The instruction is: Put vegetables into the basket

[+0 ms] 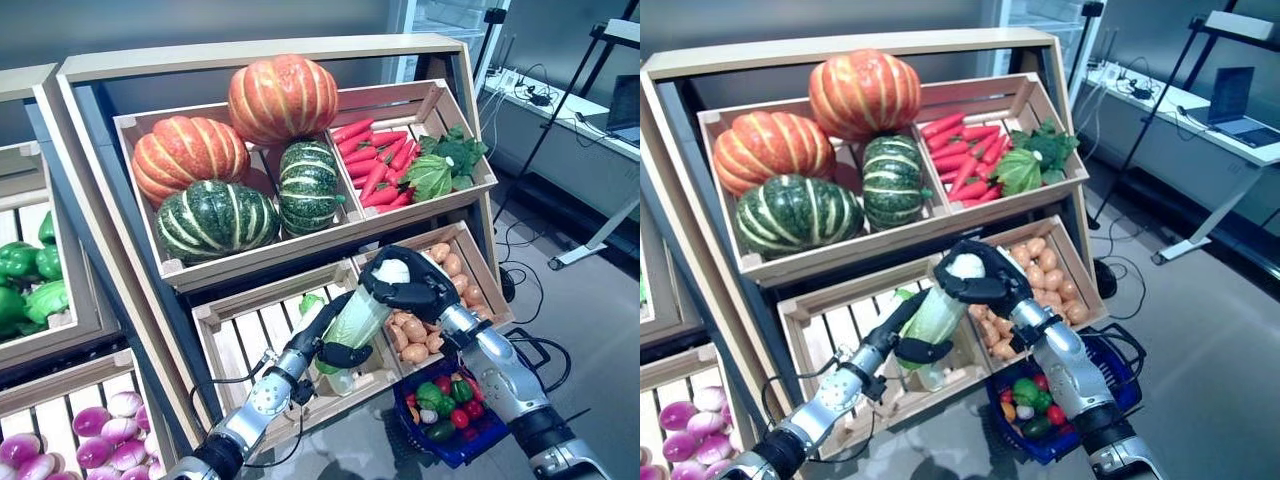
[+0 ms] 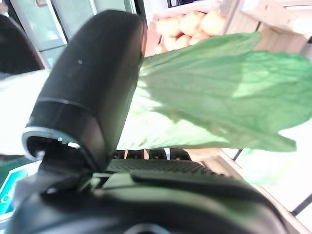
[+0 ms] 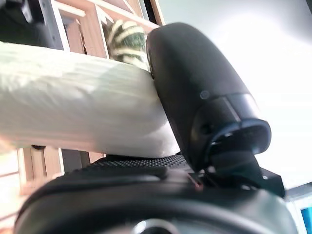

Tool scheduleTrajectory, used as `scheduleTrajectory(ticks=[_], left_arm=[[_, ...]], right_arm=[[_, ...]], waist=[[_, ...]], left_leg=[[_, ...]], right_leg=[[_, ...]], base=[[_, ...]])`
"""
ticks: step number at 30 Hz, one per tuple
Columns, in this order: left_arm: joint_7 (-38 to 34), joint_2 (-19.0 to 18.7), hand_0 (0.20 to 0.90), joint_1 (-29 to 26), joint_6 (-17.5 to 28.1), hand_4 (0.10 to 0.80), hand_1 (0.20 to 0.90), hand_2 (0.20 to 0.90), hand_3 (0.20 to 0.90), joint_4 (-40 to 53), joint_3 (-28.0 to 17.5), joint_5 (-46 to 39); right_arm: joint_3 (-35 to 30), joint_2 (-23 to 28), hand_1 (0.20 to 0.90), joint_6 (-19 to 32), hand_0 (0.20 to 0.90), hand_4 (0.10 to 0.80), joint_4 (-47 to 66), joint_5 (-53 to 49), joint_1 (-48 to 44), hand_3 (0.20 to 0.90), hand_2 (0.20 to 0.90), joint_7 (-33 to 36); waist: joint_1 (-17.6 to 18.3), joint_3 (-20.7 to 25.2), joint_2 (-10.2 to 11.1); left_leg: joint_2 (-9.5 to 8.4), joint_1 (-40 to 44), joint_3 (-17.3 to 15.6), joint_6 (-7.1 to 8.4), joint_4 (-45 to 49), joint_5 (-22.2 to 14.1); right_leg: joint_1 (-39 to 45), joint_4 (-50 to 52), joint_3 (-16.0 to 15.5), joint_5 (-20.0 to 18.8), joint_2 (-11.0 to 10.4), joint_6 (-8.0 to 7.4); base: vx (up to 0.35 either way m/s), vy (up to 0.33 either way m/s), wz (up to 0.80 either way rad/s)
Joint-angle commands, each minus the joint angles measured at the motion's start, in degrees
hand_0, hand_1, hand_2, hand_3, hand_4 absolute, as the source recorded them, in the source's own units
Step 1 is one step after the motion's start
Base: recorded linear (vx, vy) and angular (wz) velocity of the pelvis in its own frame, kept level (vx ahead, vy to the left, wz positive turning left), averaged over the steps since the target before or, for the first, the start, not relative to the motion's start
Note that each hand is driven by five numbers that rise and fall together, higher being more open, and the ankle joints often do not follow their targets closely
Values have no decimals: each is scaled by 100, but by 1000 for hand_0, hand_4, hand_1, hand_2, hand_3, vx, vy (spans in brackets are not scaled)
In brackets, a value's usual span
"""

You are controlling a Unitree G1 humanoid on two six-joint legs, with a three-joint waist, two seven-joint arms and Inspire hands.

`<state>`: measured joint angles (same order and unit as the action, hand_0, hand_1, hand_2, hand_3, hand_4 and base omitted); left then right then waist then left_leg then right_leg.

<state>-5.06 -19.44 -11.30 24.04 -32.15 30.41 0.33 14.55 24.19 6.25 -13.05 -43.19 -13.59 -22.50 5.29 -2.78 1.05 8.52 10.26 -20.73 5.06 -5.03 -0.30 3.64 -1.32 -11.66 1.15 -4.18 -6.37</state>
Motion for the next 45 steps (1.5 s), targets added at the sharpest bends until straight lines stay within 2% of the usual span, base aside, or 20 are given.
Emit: scheduleTrajectory(ticks=[1, 10, 16, 24, 31, 36, 41, 45], left_arm=[[-264, -501, 900, -268, 266, 800, 900, 900, 900, -433, -1016, -106], [-241, -579, 900, -36, 270, 800, 900, 900, 900, -437, -1346, -184], [-296, -649, 900, -75, 226, 800, 900, 900, 900, -528, -1417, -68], [43, -790, 900, 36, 53, 800, 900, 900, 900, -535, -1518, -274], [-4, -928, 900, 13, 78, 800, 900, 900, 900, -484, -1580, -263], [-17, -1166, 900, -61, -28, 800, 900, 900, 900, -69, -1538, -497], [50, -1510, 900, -591, -195, 800, 900, 900, 900, 239, -1444, -968], [52, -1595, 900, -885, -294, 800, 900, 900, 900, 446, -1314, -1232]], right_arm=[[-1097, 565, 300, 883, 300, 400, 545, -317, -129, 300, 300, -103], [-1763, 878, 300, 986, 300, 400, 269, -288, 292, 300, 300, 24], [-2124, 1086, 300, 1163, 300, 400, 72, -388, 317, 300, 300, 113], [-2547, 1288, 300, 1487, 300, 400, 30, -279, 351, 300, 300, 637], [-2654, 1438, 300, 1295, 300, 400, -549, 52, 500, 300, 300, 1098], [-2583, 1652, 300, 1278, 300, 400, -1342, 207, 517, 300, 300, 1565], [-2576, 1917, 300, 1307, 300, 400, -2412, -114, -22, 300, 300, 2326], [-2599, 2014, 300, 1314, 300, 400, -2838, -310, -408, 300, 300, 2625]], waist=[[152, 191, 95], [246, 166, 96], [286, 160, 99], [286, 170, 77], [269, 153, 64], [208, -59, 79], [112, -577, 85], [58, -941, 63]], left_leg=[[-72, -274, 175, -84, 49, 92], [-28, -308, 139, -65, 3, 118], [16, -362, 115, -39, 3, 142], [28, -383, 98, -33, 3, 139], [11, -382, 72, -47, 33, 134], [29, -586, 38, -98, 388, 46], [172, -1260, 127, -155, 1245, -192], [177, -1688, 224, -159, 1830, -352]], right_leg=[[54, 3, 216, -221, -140, -180], [21, -54, 264, -269, -115, -197], [1, -77, 258, -288, -98, -196], [-11, -64, 252, -261, -89, -189], [-42, 14, 273, -227, -94, -185], [-285, 391, 307, -96, -96, -114], [-884, 1101, 264, 49, -184, -18], [-1127, 1421, 191, 120, -284, 60]], base=[[-2, -6, -6], [1, -4, -3], [0, 0, 0], [0, 0, 0], [2, -5, 0], [-47, -70, -3], [-200, -116, -3], [-165, -88, 2]])
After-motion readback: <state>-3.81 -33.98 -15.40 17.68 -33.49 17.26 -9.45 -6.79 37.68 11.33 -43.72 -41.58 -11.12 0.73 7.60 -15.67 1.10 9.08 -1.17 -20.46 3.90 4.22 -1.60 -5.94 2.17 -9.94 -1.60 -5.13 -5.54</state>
